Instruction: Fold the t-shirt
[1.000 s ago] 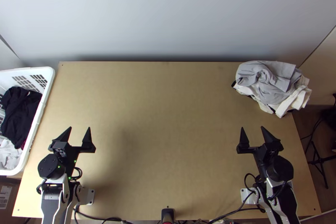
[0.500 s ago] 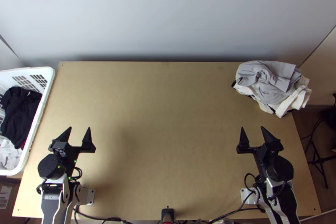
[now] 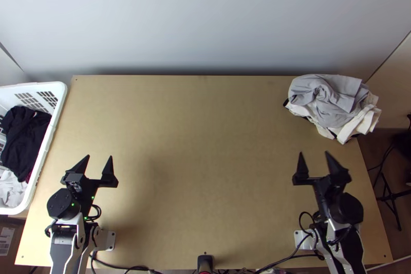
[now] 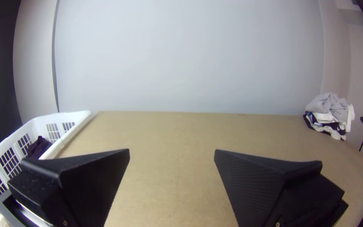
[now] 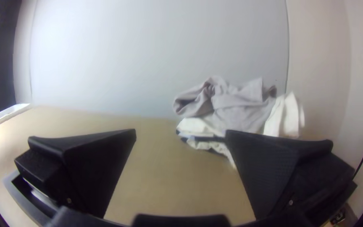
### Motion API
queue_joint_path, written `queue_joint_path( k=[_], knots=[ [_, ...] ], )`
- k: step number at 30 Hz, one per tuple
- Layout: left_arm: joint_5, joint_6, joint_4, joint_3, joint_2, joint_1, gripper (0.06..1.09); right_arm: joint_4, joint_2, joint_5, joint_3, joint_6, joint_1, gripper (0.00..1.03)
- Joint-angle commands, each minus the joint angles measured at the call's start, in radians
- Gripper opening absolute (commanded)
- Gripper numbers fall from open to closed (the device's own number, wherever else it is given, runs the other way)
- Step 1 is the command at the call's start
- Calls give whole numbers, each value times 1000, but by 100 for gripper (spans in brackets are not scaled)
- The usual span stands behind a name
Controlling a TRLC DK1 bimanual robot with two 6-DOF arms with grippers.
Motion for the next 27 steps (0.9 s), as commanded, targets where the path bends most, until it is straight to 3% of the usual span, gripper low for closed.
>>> queue_joint_path(
  k=[1,3,7,14,21,27],
  knots=[
    [-90,21,54,27,-1,-6,104,135,13,14,46,-200,-18,98],
    [-133,55,77,47,-1,-6,104,94,45,14,104,-220,-17,98],
    [-135,78,67,91,1,-3,104,32,263,44,297,-216,-17,98],
    [-142,49,221,189,24,3,104,-209,604,129,668,-81,36,98],
    [-145,48,242,396,306,133,104,-296,734,293,826,-37,192,98],
    [-133,21,202,585,576,342,104,-353,754,313,842,-22,201,98]
  ],
)
